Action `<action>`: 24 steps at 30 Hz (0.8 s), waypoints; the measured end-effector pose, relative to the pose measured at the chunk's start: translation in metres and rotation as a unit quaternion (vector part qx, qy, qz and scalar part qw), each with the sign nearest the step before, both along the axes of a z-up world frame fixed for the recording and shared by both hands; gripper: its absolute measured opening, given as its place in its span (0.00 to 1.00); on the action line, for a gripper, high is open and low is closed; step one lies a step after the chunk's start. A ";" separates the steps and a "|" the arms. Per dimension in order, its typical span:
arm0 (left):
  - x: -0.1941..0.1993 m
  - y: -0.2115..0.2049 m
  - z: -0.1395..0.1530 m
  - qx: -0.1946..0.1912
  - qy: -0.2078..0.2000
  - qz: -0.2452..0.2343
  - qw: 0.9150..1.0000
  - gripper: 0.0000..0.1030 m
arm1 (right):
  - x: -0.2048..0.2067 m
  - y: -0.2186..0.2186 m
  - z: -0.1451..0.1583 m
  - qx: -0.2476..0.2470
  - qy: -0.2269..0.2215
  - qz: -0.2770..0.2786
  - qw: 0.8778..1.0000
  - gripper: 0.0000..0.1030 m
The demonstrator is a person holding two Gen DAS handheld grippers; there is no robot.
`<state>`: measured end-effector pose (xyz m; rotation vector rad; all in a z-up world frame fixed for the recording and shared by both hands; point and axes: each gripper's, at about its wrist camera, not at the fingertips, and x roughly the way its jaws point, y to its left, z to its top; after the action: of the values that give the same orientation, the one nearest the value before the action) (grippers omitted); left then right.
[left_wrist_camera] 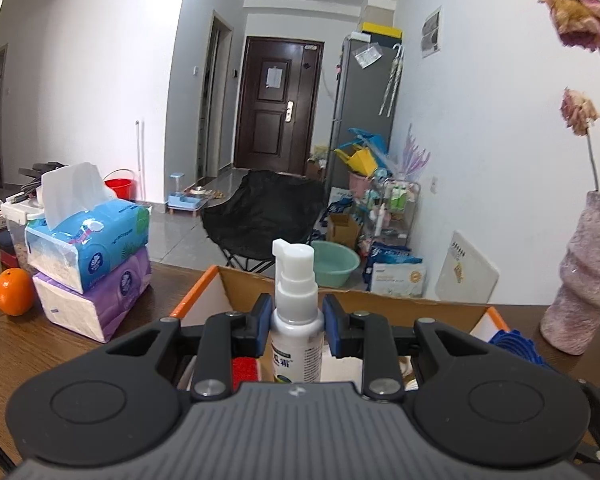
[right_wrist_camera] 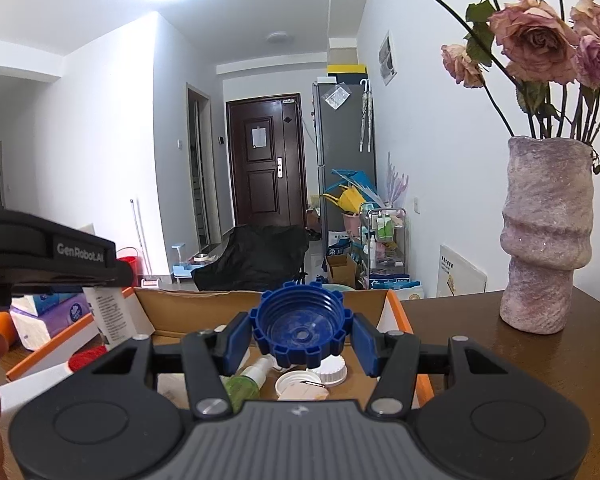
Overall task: Organize rigid objects
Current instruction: 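Open both tools to drop the spray bottle and blue cap into the box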
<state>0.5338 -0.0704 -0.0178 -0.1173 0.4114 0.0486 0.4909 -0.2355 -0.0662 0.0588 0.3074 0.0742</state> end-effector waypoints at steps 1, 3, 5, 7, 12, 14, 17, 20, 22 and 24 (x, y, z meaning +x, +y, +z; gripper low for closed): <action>0.001 -0.001 0.000 0.005 0.003 0.002 1.000 0.40 | 0.001 0.000 0.000 -0.001 0.003 0.002 1.000 0.52; 0.000 0.000 0.001 0.013 0.008 0.013 1.000 0.81 | 0.002 0.000 -0.002 -0.001 0.008 0.004 1.000 0.65; -0.005 0.001 0.003 0.023 -0.007 0.035 0.999 1.00 | 0.002 0.001 -0.002 -0.004 0.012 0.001 1.000 0.88; -0.007 0.003 0.006 0.024 -0.009 0.037 0.999 1.00 | -0.001 0.000 -0.002 -0.008 0.003 -0.011 1.000 0.98; -0.006 0.013 0.008 0.010 0.001 0.032 0.999 1.00 | -0.002 -0.003 0.000 -0.011 0.005 -0.022 1.000 1.00; -0.007 0.016 0.008 0.011 0.003 0.033 0.999 1.00 | -0.002 -0.005 0.000 -0.011 0.007 -0.025 1.000 1.00; -0.009 0.018 0.009 0.008 0.005 0.030 1.000 1.00 | -0.002 -0.006 0.002 -0.010 0.007 -0.026 1.000 1.00; -0.015 0.021 0.011 0.007 0.007 0.027 1.000 1.00 | -0.007 -0.006 0.006 -0.012 0.004 -0.022 1.000 1.00; -0.022 0.022 0.014 0.007 0.008 0.025 1.000 1.00 | -0.012 -0.005 0.010 -0.015 0.001 -0.019 1.000 1.00; -0.029 0.023 0.017 0.006 0.009 0.023 1.000 1.00 | -0.019 -0.004 0.015 -0.016 -0.003 -0.017 1.000 1.00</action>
<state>0.5047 -0.0472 -0.0009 -0.1137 0.4271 0.0980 0.4718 -0.2399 -0.0516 0.0318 0.3018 0.0361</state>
